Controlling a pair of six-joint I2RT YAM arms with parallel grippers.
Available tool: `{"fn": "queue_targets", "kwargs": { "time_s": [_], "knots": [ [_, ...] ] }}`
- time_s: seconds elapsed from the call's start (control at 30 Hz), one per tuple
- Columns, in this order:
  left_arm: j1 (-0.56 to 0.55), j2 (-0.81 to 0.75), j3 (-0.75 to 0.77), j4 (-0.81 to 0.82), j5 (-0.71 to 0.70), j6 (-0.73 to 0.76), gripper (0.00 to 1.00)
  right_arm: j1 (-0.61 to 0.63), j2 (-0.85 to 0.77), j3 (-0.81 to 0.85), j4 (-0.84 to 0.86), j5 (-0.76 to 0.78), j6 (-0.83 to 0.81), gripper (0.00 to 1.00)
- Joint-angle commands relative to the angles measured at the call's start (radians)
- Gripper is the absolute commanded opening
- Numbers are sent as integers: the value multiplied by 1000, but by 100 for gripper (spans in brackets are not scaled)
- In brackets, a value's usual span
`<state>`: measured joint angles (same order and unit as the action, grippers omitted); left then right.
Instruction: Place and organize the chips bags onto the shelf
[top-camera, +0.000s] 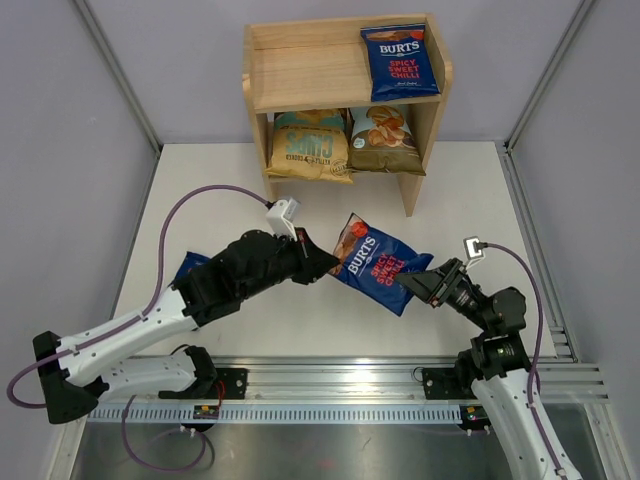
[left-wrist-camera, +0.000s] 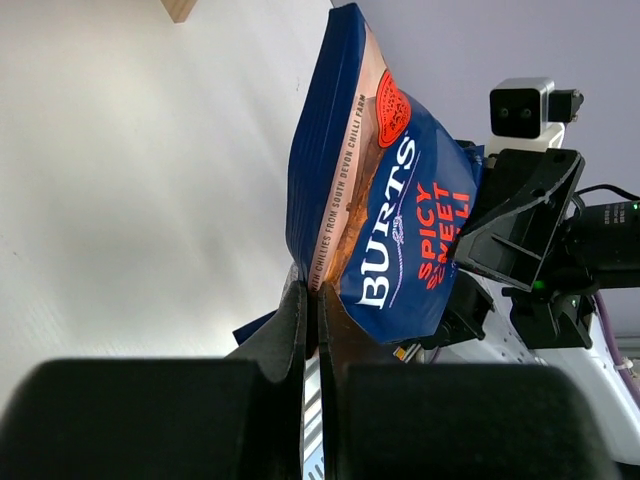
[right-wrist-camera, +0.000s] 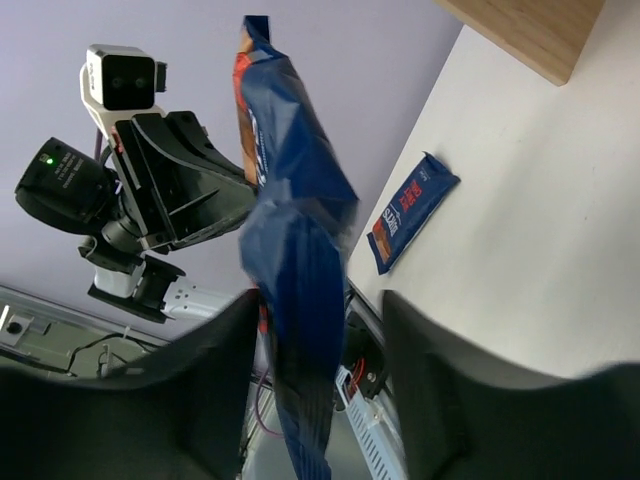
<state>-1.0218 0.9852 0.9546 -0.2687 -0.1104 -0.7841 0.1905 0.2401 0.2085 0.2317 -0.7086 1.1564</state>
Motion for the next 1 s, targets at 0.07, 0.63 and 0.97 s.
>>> {"fn": "queue_targets", "kwargs": {
  "time_s": [0.07, 0.63, 0.97],
  "knots": [
    [2, 20, 19, 77, 40, -30, 0, -2, 18, 38, 80, -38, 19, 42],
    [143, -164, 110, -418, -319, 106, 77, -2, 114, 301, -129, 61, 58, 4],
    [143, -250, 239, -800, -417, 272, 99, 0, 476, 742, -144, 190, 178, 1]
  ]
}}
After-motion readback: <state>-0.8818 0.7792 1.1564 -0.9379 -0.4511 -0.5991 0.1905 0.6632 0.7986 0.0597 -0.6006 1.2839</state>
